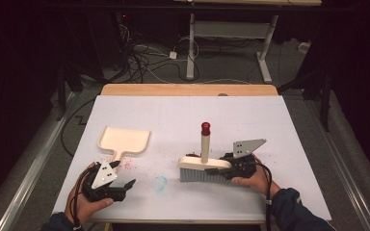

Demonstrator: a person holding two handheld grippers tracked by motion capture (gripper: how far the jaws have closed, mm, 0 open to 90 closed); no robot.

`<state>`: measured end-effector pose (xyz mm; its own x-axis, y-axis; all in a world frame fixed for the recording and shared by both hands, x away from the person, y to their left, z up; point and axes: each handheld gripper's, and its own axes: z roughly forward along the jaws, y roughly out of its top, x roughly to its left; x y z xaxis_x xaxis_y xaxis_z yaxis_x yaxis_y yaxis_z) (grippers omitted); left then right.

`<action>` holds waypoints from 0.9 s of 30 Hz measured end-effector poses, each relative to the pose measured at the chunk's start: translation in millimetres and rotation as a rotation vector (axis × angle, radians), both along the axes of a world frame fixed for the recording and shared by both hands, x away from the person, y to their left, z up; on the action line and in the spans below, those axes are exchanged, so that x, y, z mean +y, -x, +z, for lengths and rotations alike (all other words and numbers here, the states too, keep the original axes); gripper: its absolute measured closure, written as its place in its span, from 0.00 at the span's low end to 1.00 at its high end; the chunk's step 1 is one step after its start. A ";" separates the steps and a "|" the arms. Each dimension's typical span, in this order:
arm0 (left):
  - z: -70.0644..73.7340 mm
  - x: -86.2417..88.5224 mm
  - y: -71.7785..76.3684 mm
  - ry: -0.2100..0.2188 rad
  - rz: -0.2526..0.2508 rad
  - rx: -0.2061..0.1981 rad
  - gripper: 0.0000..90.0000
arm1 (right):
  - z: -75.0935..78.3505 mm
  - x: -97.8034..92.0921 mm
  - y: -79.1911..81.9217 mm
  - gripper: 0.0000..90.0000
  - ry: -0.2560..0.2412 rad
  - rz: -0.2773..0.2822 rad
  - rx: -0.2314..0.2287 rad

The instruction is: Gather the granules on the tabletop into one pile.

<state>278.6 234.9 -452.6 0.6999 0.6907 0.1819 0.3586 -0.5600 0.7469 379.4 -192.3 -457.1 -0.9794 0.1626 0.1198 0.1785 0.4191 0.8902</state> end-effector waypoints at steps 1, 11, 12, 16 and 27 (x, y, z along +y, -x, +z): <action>-0.1 -0.1 0.0 -0.001 -0.001 0.000 0.22 | -0.2 0.6 -2.5 0.76 0.004 -0.006 0.000; -0.4 -0.9 -0.2 -0.002 0.000 0.003 0.22 | 8.1 -1.9 -12.3 0.76 -0.036 -0.074 -0.027; -0.5 -1.1 -0.2 -0.004 0.001 0.002 0.22 | 8.9 -2.3 -12.0 0.76 -0.044 -0.073 -0.026; 0.3 -0.5 -0.9 -0.010 0.000 -0.014 0.22 | 16.3 -2.7 -8.0 0.76 -0.052 -0.074 -0.048; 2.3 0.4 1.0 -0.007 0.010 -0.018 0.22 | 35.6 -8.4 19.4 0.76 -0.027 -0.128 -0.105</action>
